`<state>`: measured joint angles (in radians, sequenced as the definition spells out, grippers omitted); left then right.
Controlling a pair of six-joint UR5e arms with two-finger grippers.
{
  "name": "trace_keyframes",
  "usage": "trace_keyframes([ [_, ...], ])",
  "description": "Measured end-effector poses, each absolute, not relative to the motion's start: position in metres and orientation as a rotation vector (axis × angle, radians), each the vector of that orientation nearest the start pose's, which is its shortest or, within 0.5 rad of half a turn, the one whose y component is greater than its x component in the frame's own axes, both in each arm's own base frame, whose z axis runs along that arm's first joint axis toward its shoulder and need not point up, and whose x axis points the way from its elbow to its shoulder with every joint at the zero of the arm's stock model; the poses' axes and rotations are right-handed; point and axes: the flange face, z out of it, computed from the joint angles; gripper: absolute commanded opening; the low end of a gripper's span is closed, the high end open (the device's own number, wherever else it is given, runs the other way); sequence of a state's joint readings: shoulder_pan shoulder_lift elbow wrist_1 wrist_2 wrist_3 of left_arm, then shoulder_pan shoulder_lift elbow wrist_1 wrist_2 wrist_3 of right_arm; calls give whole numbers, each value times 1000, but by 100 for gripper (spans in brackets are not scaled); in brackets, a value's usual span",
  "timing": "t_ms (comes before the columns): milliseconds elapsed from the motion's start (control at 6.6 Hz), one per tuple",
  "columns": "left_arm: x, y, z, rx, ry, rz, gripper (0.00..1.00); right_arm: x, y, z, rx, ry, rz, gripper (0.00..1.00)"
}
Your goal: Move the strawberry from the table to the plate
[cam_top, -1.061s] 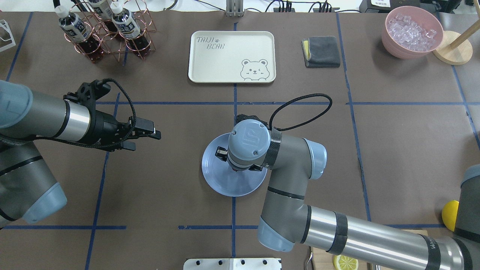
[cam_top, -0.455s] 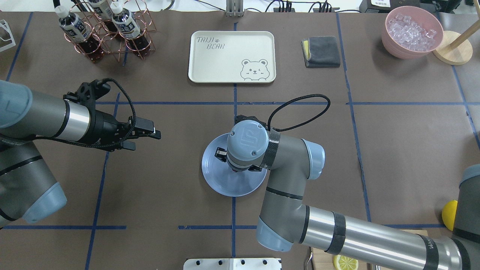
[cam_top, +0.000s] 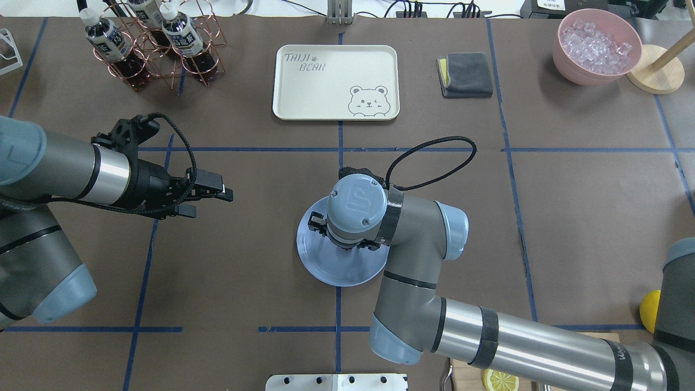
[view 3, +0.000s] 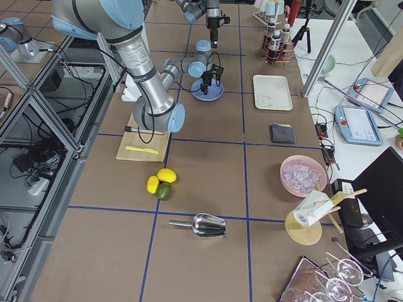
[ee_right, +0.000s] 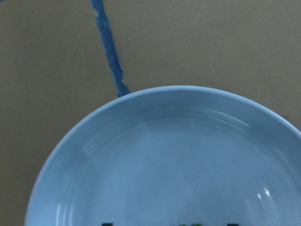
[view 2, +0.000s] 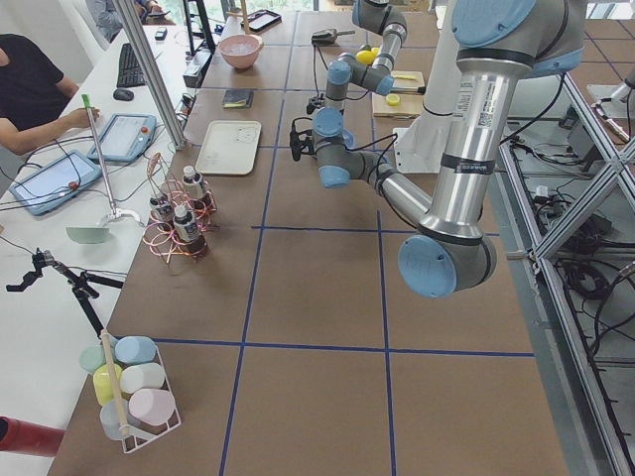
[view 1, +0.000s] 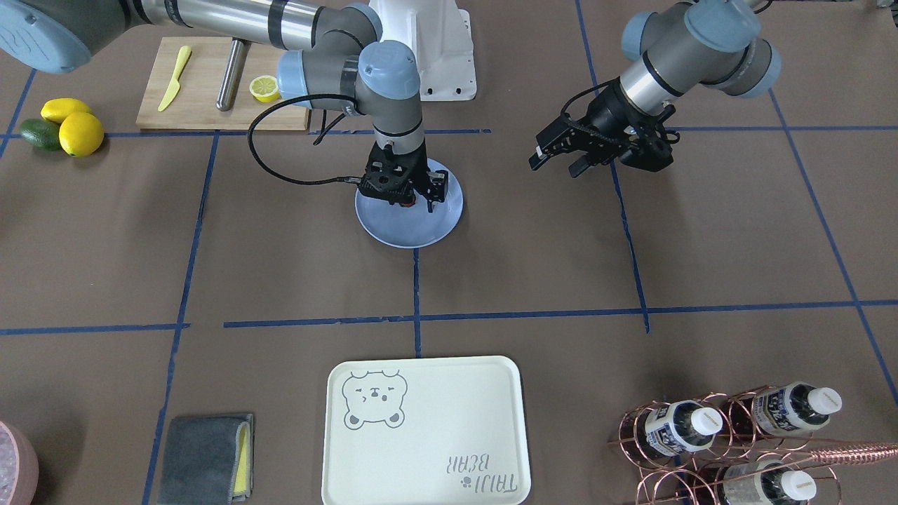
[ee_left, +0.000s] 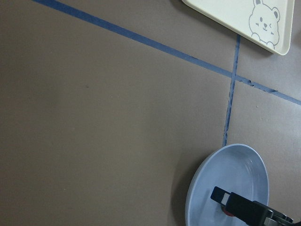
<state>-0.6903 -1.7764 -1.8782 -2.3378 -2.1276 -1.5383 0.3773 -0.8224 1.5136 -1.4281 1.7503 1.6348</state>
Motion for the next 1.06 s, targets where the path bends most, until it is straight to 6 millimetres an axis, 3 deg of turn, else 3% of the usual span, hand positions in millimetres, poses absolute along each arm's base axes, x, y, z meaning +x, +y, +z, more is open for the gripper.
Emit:
trace_keyframes([
  [303, 362, -404, 313, -6, 1332, -204, 100, -631, -378, 203, -35, -857, 341, 100],
  [455, 360, -404, 313, -4, 1332, -204, 100, -614, -381, 190, -35, -860, 349, 100],
  [606, 357, -402, 317, 5, 1328, -194, 100, -582, -382, 183, -31, -860, 346, 100],
  [758, 352, -400, 325, 26, 1315, -167, 100, -534, -381, 191, -22, -861, 314, 100],
  [909, 340, -398, 342, 64, 1287, -128, 100, -476, -382, 216, -11, -863, 258, 100],
  [1061, 316, -397, 365, 124, 1245, -81, 100, -415, -384, 251, 7, -850, 188, 100],
])
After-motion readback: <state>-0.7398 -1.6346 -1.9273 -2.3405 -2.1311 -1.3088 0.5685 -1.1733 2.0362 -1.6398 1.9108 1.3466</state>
